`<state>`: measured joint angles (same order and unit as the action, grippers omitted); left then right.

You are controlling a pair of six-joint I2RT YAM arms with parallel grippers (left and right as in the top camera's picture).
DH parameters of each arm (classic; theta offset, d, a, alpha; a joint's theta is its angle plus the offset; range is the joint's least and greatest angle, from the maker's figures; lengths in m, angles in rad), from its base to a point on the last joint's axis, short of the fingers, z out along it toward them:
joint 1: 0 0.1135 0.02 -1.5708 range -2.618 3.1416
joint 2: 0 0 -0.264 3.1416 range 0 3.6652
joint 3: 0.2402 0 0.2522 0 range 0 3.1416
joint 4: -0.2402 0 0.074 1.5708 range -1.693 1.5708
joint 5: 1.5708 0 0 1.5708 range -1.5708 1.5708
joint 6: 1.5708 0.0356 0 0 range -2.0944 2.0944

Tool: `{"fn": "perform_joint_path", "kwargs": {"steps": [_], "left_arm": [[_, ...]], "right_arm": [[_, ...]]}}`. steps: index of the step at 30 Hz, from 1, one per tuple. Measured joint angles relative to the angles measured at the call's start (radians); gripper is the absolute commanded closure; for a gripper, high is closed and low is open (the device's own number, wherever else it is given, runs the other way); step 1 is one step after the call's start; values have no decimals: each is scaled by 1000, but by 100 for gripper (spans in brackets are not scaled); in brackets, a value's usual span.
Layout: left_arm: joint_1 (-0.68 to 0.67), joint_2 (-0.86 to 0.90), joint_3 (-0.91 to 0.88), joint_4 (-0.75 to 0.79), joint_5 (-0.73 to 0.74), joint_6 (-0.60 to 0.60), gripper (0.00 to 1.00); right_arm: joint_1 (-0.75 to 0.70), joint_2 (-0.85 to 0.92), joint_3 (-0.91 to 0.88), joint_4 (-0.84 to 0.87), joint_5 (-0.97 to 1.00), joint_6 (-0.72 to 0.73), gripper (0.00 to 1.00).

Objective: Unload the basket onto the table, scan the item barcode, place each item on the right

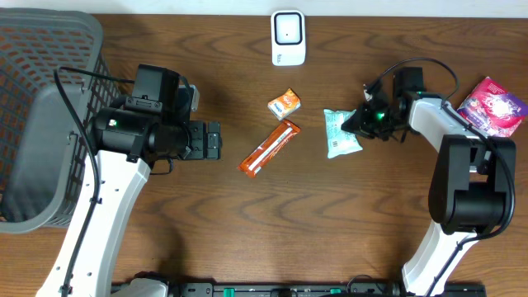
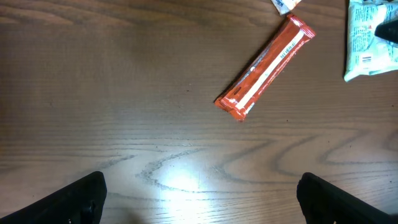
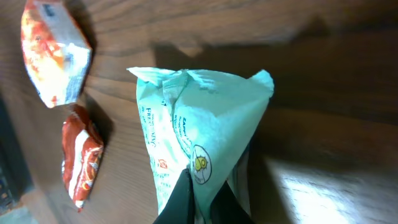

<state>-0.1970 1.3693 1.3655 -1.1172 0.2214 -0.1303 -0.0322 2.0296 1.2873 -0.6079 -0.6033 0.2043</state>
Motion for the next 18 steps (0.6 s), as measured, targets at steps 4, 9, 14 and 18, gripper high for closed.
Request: {"fn": "perform_joint_path", "kwargs": {"steps": [4,9,14,18], "left_arm": [[0,0,0,0,0,0,2],[0,0,0,0,0,0,2],[0,0,0,0,0,0,2],[0,0,0,0,0,0,2]], "right_arm": [[14,-40,85,-124,181,44,99],[146,-177,219,-272,748,154,99],[291,-163,234,-341,1225,246,99],[376,-31,234,-333,1456,283,99]]}}
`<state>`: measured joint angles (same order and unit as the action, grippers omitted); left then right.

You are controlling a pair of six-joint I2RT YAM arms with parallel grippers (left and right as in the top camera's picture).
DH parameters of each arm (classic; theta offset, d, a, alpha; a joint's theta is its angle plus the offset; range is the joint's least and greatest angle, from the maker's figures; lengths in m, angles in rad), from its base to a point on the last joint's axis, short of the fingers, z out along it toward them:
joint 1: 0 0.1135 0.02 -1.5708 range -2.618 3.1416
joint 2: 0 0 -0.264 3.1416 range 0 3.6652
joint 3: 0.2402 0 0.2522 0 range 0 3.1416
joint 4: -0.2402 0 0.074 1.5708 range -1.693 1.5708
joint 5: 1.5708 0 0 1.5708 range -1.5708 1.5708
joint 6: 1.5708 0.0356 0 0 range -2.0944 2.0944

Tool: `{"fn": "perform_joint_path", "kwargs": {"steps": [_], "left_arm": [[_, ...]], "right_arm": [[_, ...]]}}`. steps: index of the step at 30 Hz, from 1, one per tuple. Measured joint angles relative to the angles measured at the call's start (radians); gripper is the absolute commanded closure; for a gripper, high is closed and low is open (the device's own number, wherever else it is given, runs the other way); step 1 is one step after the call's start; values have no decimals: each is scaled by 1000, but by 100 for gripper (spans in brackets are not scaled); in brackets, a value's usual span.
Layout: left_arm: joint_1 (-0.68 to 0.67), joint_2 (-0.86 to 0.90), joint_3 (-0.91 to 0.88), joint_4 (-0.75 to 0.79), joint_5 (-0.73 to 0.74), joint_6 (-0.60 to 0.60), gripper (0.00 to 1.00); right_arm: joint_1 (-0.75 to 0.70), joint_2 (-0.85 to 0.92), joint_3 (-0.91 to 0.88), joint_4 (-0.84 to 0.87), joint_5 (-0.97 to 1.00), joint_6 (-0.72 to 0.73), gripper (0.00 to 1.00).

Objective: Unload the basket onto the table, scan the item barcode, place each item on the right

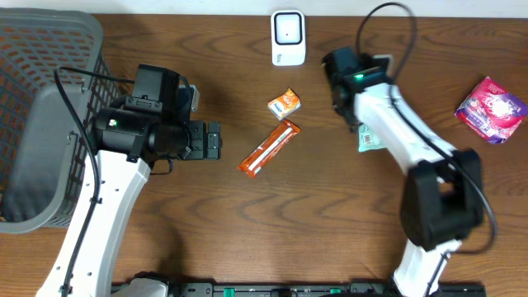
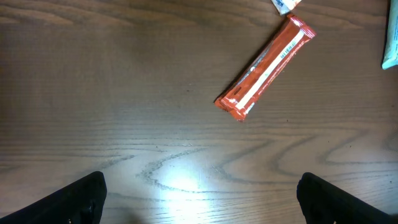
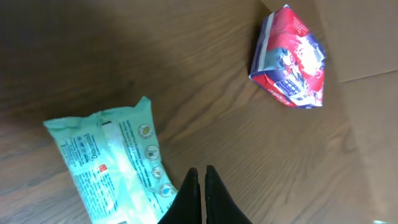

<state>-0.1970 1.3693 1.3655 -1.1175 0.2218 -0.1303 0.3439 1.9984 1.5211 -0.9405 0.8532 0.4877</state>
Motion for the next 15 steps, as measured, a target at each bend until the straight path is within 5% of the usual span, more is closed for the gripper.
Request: {"fn": "perform_joint_path", "kwargs": {"steps": [6,7,8,9,10,15], "left_arm": [[0,0,0,0,0,0,2],[0,0,0,0,0,0,2],[0,0,0,0,0,0,2],[0,0,0,0,0,0,2],[0,0,0,0,0,0,2],[0,0,0,0,0,0,3]], "right_arm": [[-10,101,-8,-9,-126,10,87],[-18,100,-3,-16,-151,9,78],[-39,97,11,-23,-206,5,49],[-74,90,35,-32,-276,-3,33],[-108,77,56,-35,-367,-31,26],[-300,-40,114,-36,-766,-217,24]]}}
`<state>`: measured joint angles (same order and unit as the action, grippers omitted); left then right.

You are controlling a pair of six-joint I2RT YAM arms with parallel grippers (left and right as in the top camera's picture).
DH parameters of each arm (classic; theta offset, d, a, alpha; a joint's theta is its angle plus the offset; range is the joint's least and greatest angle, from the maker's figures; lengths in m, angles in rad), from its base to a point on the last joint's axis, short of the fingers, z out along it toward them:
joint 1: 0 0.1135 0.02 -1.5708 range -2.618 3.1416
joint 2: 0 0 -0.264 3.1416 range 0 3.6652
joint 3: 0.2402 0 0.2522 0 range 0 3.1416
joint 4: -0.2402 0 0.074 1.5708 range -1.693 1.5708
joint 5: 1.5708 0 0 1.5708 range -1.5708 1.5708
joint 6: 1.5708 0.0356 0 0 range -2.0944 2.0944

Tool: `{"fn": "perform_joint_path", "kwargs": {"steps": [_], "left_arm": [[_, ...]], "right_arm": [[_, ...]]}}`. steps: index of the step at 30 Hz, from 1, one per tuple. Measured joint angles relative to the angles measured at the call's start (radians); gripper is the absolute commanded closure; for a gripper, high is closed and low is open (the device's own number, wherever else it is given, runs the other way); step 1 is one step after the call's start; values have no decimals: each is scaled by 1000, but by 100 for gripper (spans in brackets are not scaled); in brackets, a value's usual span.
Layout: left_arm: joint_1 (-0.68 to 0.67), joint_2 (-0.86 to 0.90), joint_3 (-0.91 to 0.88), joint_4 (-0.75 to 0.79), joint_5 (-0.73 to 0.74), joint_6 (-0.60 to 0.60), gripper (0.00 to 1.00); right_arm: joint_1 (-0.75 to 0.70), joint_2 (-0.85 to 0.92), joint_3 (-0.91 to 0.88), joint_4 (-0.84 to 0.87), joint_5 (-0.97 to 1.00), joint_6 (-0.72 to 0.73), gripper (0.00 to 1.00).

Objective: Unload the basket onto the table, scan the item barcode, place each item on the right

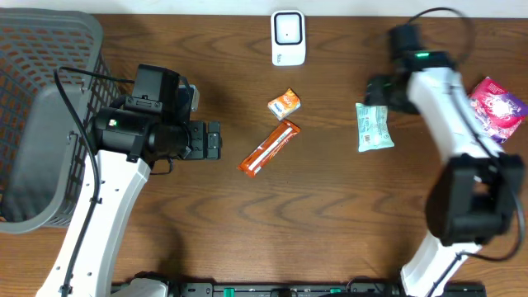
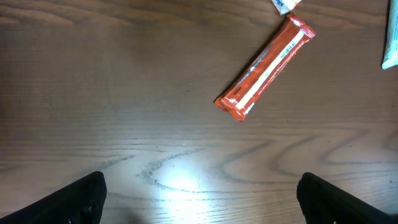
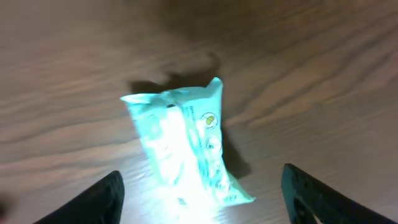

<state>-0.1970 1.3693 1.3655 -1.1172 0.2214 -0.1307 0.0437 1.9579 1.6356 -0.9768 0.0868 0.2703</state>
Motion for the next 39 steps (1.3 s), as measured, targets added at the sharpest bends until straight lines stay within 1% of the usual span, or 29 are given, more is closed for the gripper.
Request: {"fn": "perform_joint_path", "kwargs": {"steps": [2,4,5,9,10,11,13,14,15,20,24,26,28,29,32,33,35,39], "left_arm": [[0,0,0,-1,0,0,2],[0,0,0,0,0,0,2],[0,0,0,0,0,0,2],[0,0,0,0,0,0,2],[0,0,0,-1,0,0,2],[0,0,0,0,0,0,2],[0,0,0,-1,0,0,2],[0,0,0,0,0,0,2],[0,0,0,0,0,0,2],[0,0,0,0,0,0,2],[0,1,0,0,0,0,2],[0,1,0,0,0,0,2],[0,1,0,0,0,0,2],[0,1,0,0,0,0,2],[0,1,0,0,0,0,2],[0,1,0,0,0,0,2],[0,1,0,0,0,0,2],[0,1,0,0,0,0,2]], "right_arm": [[-107,-19,-8,10,-208,-79,27],[-172,0,-58,40,-343,-140,32],[-196,18,-94,74,-402,-160,32],[-236,99,-227,193,-573,-193,32],[-241,113,-254,217,-608,-196,34],[-246,111,-270,249,-650,-201,44],[-245,114,-285,277,-681,-213,76],[-245,116,-290,279,-685,-211,82],[-245,128,-296,280,-700,-214,99],[-249,135,-296,286,-754,-203,99],[-249,133,-295,282,-749,-185,99],[-243,114,-295,272,-707,-159,99],[-228,74,-295,260,-614,-128,99],[-211,29,-295,253,-517,-109,99],[-172,-67,-294,235,-349,-80,99],[-142,-107,-293,221,-254,-71,99],[-88,-156,-291,202,-127,-60,99],[52,-182,-283,175,155,-24,98]]}}
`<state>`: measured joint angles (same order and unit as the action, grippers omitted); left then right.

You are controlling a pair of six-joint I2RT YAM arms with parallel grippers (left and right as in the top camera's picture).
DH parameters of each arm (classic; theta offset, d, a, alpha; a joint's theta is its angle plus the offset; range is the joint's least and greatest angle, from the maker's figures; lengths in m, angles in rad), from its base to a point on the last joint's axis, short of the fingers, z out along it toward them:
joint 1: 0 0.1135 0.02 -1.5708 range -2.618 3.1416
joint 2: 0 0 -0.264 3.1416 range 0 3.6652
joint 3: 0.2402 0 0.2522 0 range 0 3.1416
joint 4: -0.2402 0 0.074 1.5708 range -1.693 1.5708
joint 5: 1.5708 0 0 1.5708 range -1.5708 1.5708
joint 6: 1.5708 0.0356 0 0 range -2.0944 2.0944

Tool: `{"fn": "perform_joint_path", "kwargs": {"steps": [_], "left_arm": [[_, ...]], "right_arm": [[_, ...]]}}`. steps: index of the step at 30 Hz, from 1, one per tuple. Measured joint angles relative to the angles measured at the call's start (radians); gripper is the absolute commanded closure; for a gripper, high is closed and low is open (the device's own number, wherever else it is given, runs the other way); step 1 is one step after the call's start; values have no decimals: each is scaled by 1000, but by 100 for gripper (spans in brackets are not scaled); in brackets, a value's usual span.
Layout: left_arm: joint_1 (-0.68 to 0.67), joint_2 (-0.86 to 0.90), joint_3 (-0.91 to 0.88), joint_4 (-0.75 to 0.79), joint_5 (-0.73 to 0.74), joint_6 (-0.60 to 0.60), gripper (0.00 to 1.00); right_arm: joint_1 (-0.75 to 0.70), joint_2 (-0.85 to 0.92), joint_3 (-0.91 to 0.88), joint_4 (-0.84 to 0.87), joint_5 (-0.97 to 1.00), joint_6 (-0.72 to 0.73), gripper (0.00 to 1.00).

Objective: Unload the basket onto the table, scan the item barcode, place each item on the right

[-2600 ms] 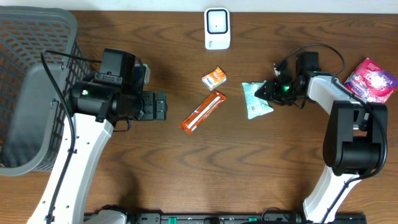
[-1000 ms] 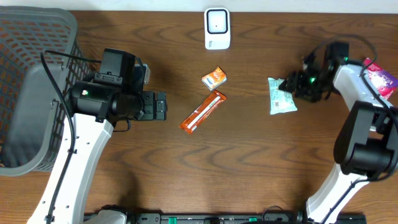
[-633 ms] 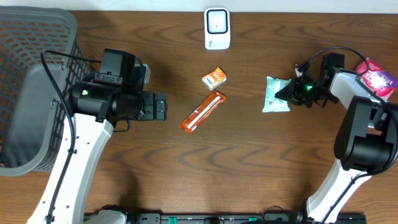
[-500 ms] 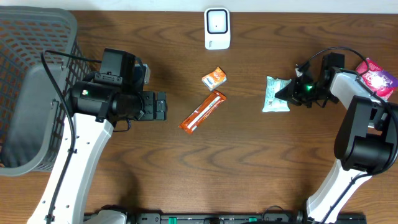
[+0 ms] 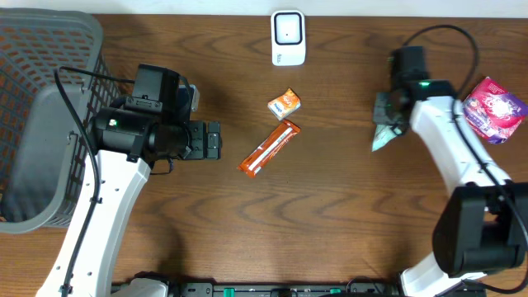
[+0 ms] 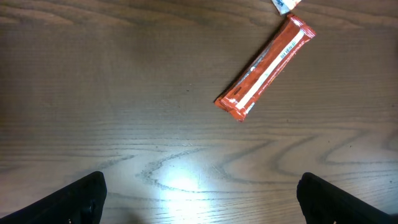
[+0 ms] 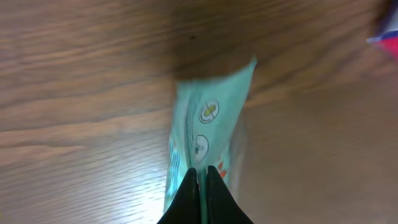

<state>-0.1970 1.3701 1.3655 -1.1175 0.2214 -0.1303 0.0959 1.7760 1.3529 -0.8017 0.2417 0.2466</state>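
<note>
The white barcode scanner (image 5: 288, 37) stands at the back edge of the table. My right gripper (image 5: 384, 124) (image 7: 202, 177) is shut on the edge of a mint-green packet (image 7: 208, 124). In the overhead view only a tilted corner of the green packet (image 5: 381, 139) shows below the wrist, right of the middle and well away from the scanner. My left gripper (image 5: 213, 141) (image 6: 199, 199) is open over bare wood at the left, with nothing between its fingers.
An orange wrapped bar (image 5: 270, 148) (image 6: 265, 67) lies diagonally at the middle, with a small orange packet (image 5: 284, 103) just behind it. A pink packet (image 5: 492, 109) lies at the far right. A grey mesh basket (image 5: 41, 115) fills the left edge.
My right gripper was open above the green packet, which lay flat. Now it is shut on the packet's edge, and the packet stands tilted under the wrist. The left arm has not moved.
My right gripper first held the green packet near the middle of the table. Then the packet lay further right and the gripper was shut on nothing. Then the gripper was open over it, and now it grips the packet again. The left arm stayed still throughout.
</note>
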Motion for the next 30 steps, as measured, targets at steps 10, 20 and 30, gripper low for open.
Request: {"fn": "perform_joint_path", "kwargs": {"steps": [10,20,30], "left_arm": [[0,0,0,0,0,0,2],[0,0,0,0,0,0,2],[0,0,0,1,0,0,2]], "right_arm": [[217,31,0,-29,442,88,98],[354,254,1,-69,517,196,95],[330,254,137,-214,380,232,33]]}}
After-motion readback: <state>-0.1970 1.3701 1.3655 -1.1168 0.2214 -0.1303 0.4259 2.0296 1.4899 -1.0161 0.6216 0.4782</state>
